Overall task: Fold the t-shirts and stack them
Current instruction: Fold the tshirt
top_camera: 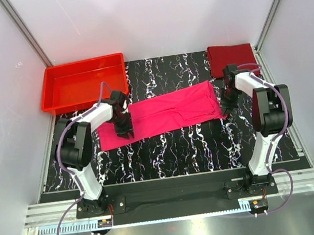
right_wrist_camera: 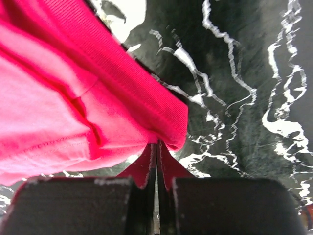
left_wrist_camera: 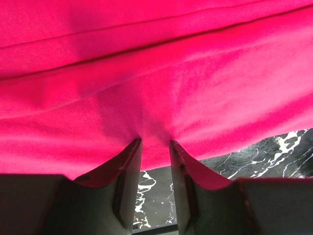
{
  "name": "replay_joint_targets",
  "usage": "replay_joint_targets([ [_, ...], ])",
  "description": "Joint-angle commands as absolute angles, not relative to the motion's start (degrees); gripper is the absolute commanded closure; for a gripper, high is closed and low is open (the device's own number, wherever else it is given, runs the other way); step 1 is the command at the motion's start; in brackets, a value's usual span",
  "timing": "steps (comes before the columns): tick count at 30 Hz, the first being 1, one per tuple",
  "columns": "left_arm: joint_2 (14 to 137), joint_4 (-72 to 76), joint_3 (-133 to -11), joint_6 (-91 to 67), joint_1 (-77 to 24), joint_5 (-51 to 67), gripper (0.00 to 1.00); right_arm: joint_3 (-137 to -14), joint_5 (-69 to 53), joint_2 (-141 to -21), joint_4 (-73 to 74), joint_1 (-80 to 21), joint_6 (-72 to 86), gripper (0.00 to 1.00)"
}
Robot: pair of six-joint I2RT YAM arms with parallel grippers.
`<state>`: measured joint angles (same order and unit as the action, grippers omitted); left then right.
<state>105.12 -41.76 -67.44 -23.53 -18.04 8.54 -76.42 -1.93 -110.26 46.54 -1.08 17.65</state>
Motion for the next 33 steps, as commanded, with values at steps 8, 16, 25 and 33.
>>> replay_joint_targets([
  [8,105.8,-42.1,-64.7,-21.9,-17.8,4.6,0.65,-85.7,0.2,-115.4,55.4,2.2,13.4,1.00],
  [16,104.6,-43.1,-66.8,-21.1,-17.8,5.3,0.65,-87.0,-1.6,-113.2,54.7,2.2,13.2,0.73],
  [25,98.3,-44.6,-67.1,-20.8,-17.8,5.9,0.64,-86.0,-3.8,-109.9,55.1,2.5,15.5,0.58],
  [33,94.0,-45.7,-67.6,-21.2,-17.5,5.2,0.63,-77.3,-15.6,-105.0,46.3,5.0,24.8,0.39],
])
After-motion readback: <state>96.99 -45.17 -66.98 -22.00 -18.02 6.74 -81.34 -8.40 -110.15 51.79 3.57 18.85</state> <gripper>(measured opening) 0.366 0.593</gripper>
